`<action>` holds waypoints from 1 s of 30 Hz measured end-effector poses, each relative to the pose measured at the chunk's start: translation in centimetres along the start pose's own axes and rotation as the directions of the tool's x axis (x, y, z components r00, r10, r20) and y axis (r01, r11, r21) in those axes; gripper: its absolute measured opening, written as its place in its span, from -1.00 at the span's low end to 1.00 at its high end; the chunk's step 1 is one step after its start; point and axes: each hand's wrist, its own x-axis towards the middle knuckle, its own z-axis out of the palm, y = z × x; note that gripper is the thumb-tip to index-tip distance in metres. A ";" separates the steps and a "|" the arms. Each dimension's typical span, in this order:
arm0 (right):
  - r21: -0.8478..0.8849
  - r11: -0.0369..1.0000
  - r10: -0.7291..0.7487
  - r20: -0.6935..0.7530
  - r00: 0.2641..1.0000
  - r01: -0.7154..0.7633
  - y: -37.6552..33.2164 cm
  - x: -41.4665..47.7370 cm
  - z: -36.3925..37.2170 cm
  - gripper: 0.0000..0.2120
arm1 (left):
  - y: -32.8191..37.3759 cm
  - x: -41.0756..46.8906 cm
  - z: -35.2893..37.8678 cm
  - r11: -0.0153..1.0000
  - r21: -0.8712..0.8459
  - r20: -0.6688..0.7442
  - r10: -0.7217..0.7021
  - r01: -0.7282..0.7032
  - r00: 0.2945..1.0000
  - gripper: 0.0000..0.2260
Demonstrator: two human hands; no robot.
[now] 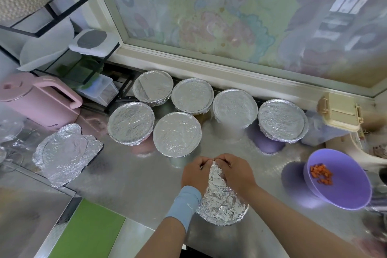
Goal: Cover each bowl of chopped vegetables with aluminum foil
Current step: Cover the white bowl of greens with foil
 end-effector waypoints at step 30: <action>-0.059 0.998 -0.023 -0.056 0.998 0.020 0.9 -0.4 -0.8 -0.86 | 0.4 0.0 0.7 0.994 0.037 0.030 0.105 -0.106 0.994 -0.87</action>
